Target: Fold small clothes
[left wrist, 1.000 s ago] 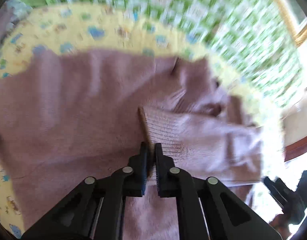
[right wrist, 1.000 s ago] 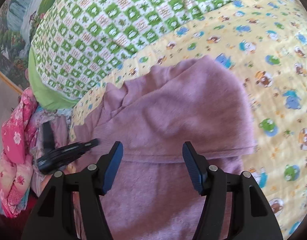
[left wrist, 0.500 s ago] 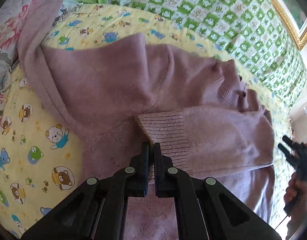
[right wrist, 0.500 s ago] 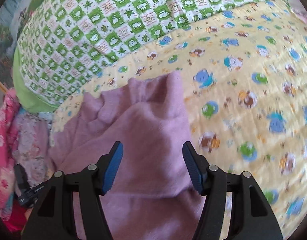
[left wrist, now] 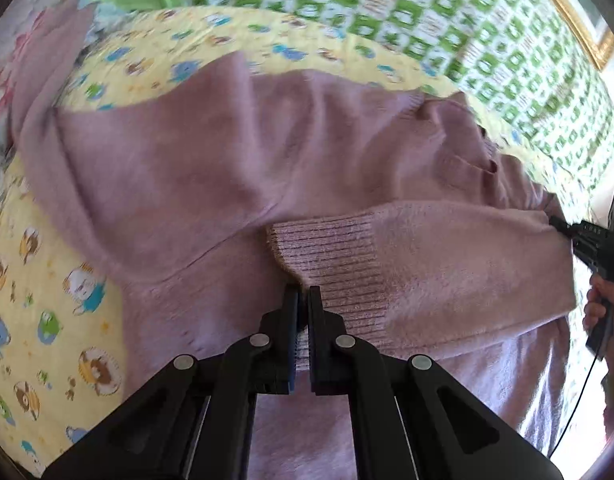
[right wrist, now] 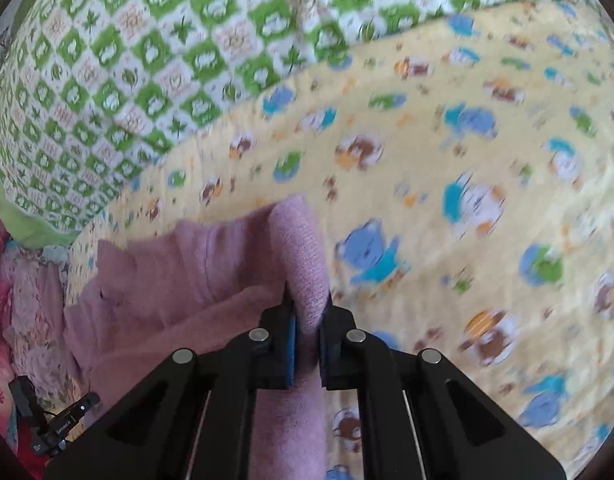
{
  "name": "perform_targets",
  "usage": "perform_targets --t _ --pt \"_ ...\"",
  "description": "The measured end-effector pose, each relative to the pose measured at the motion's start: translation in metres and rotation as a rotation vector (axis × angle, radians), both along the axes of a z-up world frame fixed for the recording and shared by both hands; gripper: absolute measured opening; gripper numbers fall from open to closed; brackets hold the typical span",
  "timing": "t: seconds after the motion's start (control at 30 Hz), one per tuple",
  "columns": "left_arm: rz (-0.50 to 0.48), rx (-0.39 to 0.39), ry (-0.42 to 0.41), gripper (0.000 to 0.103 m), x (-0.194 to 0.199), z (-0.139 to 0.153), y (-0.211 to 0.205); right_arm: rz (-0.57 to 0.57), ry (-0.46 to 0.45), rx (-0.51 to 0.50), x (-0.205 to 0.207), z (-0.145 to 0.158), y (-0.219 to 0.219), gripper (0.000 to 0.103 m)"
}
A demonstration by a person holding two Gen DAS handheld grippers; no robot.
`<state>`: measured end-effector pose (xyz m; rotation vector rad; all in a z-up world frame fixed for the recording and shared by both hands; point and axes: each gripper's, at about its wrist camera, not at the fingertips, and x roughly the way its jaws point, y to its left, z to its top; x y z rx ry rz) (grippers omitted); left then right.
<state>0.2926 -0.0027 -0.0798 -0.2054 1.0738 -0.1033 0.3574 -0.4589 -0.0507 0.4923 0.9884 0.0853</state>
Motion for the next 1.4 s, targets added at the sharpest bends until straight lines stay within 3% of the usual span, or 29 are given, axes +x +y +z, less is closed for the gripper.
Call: perform_targets --t 0.13,0.2,0.27,0.33,0.37,0.5,0.57,0.63,0.7,0.73,0.8,0.87,1.0,1.13,1.2,1.23,1.33,1.4 --pt "-0.017 0.085 0.016 0.002 0.007 -0.015 -0.013 0.008 0.053 -0.039 0.003 -0.018 0.000 0.012" --pt "-0.012 0.082 0.012 0.002 0.006 -0.016 -0.011 -0.009 0.065 -0.033 0.002 -0.018 0.001 0.018" --pt "-0.019 0.107 0.005 0.002 0.004 -0.014 -0.011 -0.049 0.066 -0.033 -0.006 -0.009 -0.001 0.041" --pt "-0.029 0.111 0.008 0.003 0.001 -0.012 -0.009 -0.077 0.033 -0.027 -0.017 0.004 0.002 0.057" --pt "-0.028 0.098 0.014 0.003 -0.001 -0.010 -0.006 -0.075 0.001 -0.011 -0.025 0.012 0.005 0.059" --pt "0.055 0.040 -0.008 0.013 -0.014 0.012 0.027 -0.011 -0.055 0.047 -0.049 0.028 0.028 0.060" --pt "0.113 0.016 -0.020 0.037 -0.015 0.021 0.048 0.037 -0.061 0.073 -0.063 0.030 0.046 0.061" --pt "0.199 0.038 -0.030 0.051 -0.011 0.030 0.075 0.085 -0.057 0.082 -0.074 0.032 0.066 0.061" --pt "0.260 0.063 -0.037 0.055 -0.001 0.037 0.099 0.118 -0.043 0.092 -0.081 0.030 0.082 0.061" --pt "0.303 0.094 -0.030 0.062 0.007 0.039 0.114 0.137 -0.030 0.103 -0.086 0.027 0.091 0.061" --pt "0.374 0.158 -0.043 0.065 0.026 0.047 0.141 0.161 -0.008 0.113 -0.093 0.021 0.102 0.061" --pt "0.420 0.217 -0.051 0.079 0.044 0.054 0.159 0.192 0.016 0.114 -0.098 0.016 0.113 0.061" --pt "0.442 0.365 -0.064 0.080 0.092 0.062 0.191 0.200 0.049 0.137 -0.104 0.007 0.121 0.061" --pt "0.439 0.515 0.023 0.077 0.145 0.045 0.204 0.201 0.072 0.141 -0.108 0.004 0.120 0.061" --pt "0.425 0.536 0.062 0.041 0.160 0.036 0.211 0.204 0.068 0.138 -0.109 0.006 0.117 0.061" --pt "0.409 0.521 0.075 0.006 0.162 0.033 0.212 0.202 0.065 0.133 -0.110 0.007 0.115 0.061" --pt "0.333 0.475 0.002 0.007 0.156 0.048 0.193 0.189 0.047 0.124 -0.111 0.012 0.109 0.061" --pt "0.245 0.394 -0.107 0.006 0.138 0.081 0.159 0.176 0.035 0.123 -0.112 0.016 0.106 0.061"
